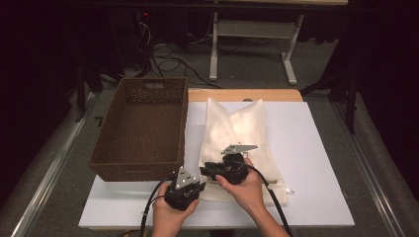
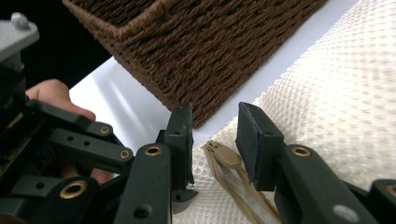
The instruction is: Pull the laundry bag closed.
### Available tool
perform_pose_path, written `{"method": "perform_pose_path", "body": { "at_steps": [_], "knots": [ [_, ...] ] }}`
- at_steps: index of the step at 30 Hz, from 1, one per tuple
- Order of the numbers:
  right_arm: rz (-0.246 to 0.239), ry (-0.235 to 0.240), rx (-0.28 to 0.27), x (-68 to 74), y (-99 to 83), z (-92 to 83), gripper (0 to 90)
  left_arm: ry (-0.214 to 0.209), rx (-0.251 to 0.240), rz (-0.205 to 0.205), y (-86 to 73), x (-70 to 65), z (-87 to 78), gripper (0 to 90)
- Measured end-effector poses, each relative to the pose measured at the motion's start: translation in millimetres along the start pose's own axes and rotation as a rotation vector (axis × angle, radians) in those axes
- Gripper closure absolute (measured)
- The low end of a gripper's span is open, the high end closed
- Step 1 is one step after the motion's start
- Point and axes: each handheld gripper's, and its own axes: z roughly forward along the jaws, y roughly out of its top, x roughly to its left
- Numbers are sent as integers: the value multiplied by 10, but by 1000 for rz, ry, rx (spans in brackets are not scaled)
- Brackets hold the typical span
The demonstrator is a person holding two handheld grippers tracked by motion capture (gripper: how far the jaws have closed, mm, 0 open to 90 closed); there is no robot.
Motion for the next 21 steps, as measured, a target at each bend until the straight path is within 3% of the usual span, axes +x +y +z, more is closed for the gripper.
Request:
{"method": "perform_pose_path", "body": {
  "at_steps": [12,17,21],
  "knots": [
    [156,-41,30,-47,21,-31,729,6,0,-5,-24,-4,-3,861],
    [180,-33,54,-50,13,-28,718,8,-3,-5,-20,-8,-4,861],
    [212,-40,42,-62,24,-42,717,11,-8,-13,-29,-13,-4,861]
  ]
}}
